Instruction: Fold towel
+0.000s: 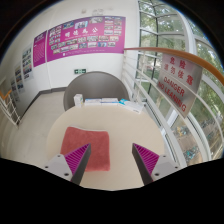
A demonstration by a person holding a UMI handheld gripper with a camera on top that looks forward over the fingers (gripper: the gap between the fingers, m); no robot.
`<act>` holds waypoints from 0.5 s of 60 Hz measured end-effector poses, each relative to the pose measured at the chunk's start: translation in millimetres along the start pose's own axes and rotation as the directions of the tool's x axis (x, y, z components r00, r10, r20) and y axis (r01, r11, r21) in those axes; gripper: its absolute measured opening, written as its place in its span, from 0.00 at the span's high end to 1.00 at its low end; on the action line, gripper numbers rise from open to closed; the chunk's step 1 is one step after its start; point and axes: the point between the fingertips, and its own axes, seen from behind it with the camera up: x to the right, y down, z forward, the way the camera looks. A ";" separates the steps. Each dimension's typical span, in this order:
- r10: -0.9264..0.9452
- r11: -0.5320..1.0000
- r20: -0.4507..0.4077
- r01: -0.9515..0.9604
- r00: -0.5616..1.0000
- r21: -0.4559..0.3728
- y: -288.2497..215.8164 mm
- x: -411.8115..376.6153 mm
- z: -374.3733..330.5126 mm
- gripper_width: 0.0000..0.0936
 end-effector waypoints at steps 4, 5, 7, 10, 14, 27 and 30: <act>0.000 1.000 0.005 0.000 1.000 0.013 0.6 -8.5 -27.2 0.08; 0.000 1.000 0.005 -0.001 1.000 0.016 1.5 -11.7 -34.9 0.08; 0.004 1.000 -0.002 -0.004 1.000 0.023 4.5 -23.2 -51.8 0.08; 0.006 0.999 -0.004 -0.006 1.000 0.034 6.3 -32.0 -77.9 0.08; -0.005 0.999 -0.017 0.006 1.000 0.041 16.7 -47.3 -113.5 0.08; -0.009 0.998 -0.033 0.011 0.999 0.054 46.0 -77.7 -214.6 0.09; -0.017 0.998 -0.040 0.020 0.999 0.065 48.1 -80.0 -230.7 0.09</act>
